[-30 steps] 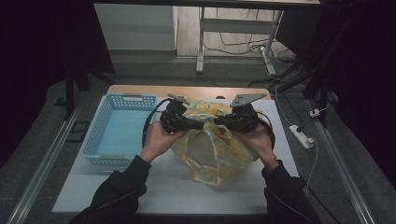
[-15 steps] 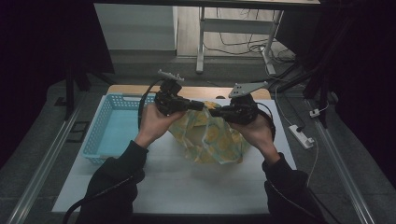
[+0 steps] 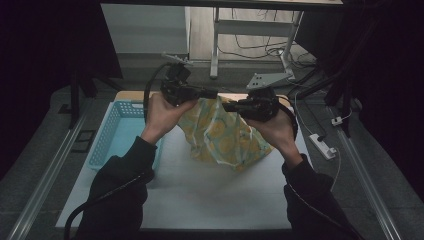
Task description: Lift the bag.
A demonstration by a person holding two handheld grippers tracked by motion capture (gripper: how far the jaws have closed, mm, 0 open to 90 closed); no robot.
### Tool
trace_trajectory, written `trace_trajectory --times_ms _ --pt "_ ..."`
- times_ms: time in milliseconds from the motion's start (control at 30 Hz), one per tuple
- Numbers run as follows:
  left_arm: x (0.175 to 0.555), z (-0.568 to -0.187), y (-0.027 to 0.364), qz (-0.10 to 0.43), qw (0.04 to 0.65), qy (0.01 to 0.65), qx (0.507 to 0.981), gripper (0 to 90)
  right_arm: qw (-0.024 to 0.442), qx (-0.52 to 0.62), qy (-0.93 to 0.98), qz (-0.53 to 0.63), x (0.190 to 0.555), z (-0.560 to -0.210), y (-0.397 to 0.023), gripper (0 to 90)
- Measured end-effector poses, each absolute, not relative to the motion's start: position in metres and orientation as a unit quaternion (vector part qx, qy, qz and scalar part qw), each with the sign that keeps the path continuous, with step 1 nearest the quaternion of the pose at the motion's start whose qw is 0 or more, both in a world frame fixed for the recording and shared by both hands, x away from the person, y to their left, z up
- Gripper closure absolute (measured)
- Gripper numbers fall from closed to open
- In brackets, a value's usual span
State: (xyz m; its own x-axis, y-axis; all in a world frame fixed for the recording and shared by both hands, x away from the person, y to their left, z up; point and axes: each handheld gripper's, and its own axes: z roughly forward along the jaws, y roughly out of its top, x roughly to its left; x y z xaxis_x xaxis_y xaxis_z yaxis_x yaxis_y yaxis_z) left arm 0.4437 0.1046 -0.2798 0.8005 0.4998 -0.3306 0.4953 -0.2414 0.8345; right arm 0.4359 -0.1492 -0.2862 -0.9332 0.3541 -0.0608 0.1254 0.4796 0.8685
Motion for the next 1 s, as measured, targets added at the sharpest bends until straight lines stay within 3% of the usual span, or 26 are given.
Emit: trace_trajectory --times_ms 700,1000 --pt "0.441 -0.217 0.122 0.064 0.564 0.318 0.76 90.0 0.159 0.128 0.834 0.513 0.439 -0.22 -0.135 89.9" --pt "0.44 -0.225 0.125 0.085 0.548 0.324 0.767 89.8 0.158 0.133 0.836 0.508 0.445 -0.226 -0.129 89.9"
